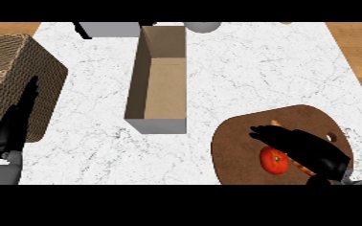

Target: Pick the tomato from the cutting board and place it in the cardboard box

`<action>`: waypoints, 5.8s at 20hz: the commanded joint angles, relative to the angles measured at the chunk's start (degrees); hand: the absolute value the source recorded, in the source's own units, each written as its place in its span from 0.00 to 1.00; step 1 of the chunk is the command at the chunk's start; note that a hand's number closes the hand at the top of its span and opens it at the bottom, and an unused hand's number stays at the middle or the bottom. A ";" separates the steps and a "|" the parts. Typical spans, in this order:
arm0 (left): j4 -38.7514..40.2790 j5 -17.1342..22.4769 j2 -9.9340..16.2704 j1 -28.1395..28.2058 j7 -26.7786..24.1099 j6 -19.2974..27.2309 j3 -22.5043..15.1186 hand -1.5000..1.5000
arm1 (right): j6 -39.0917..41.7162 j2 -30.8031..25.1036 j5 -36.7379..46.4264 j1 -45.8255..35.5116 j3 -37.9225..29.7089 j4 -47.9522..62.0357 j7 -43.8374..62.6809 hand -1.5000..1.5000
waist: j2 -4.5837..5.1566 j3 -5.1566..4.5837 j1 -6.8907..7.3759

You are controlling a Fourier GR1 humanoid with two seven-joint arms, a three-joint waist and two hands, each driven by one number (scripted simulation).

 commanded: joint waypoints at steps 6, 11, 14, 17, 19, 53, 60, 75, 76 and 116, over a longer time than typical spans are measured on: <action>1.44 -1.08 -0.37 -2.42 0.55 -2.59 3.29 0.50 | 0.21 5.93 7.50 -3.22 1.43 6.68 4.93 0.00 | 0.07 0.00 0.20; 4.88 -2.20 -1.26 -2.55 -1.91 -2.86 4.31 0.50 | -9.85 8.42 13.19 -0.56 3.08 9.56 2.76 1.00 | 0.06 0.00 0.06; -3.26 -3.01 -1.98 0.45 1.65 -2.23 2.40 0.50 | -17.18 9.77 14.70 -3.66 1.40 12.84 0.43 1.00 | 0.01 0.06 0.56; 0.73 -2.38 -2.64 1.09 -2.46 -3.24 3.86 0.50 | -19.73 11.86 16.74 -4.11 1.36 12.19 1.83 1.00 | 0.04 0.01 0.29; 0.50 -2.59 -0.93 -3.46 1.79 -4.20 4.49 0.50 | -18.57 10.95 17.01 -2.61 1.37 6.34 2.76 1.00 | -0.01 0.00 -0.04; 3.21 -5.07 -4.08 -3.49 -1.40 -2.90 4.07 0.50 | -17.35 17.72 0.07 -67.64 -18.58 63.09 -30.63 1.00 | 0.33 -0.03 1.20; -0.32 -4.22 -3.90 2.78 -4.25 -3.79 5.11 0.50 | -16.75 28.80 -2.14 -71.30 -19.22 62.59 -16.84 1.00 | -0.11 -0.03 0.99; 2.27 -7.21 -6.14 -8.97 1.70 -4.68 1.05 0.50 | -32.28 29.88 -15.31 -78.38 -3.04 77.95 -8.68 1.00 | 1.25 -0.13 6.86; 5.23 -8.12 -7.60 -8.25 -1.01 -2.94 0.80 0.50 | -32.20 29.89 -15.53 -77.08 -1.33 78.13 -8.60 1.00 | 1.28 -0.16 6.18; 3.58 -6.46 -5.38 -5.70 -3.85 -4.84 3.97 0.50 | -14.82 8.46 -42.28 -74.60 -12.49 87.97 -20.71 0.00 | 2.78 0.05 5.72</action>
